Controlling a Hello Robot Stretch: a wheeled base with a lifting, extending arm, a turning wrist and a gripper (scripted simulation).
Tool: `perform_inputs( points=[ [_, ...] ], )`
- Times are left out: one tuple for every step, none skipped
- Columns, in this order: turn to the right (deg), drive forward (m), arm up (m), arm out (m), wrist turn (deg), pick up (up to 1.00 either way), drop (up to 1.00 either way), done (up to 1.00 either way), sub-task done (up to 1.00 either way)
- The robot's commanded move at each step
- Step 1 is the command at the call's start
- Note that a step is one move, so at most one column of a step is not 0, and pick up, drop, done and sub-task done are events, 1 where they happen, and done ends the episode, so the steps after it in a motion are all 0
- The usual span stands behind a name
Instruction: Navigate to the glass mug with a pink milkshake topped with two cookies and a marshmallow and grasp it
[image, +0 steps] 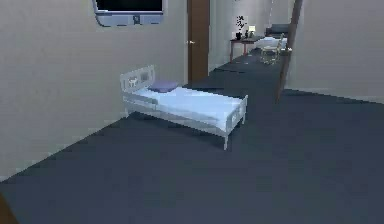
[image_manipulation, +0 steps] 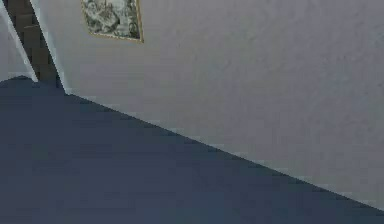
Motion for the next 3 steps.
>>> perform_inputs(
  points=[
    [45.0, 0.0, 0.0, 0.0, 0.0, 0.0, 0.0, 0.0, 0.0],
    [3.0, 0.0, 0.0, 0.0, 0.0, 0.0, 0.0, 0.0, 0.0],
    [0.0, 1.0, 0.0, 0.0, 0.0, 0.0, 0.0, 0.0, 0.0]
  ],
)
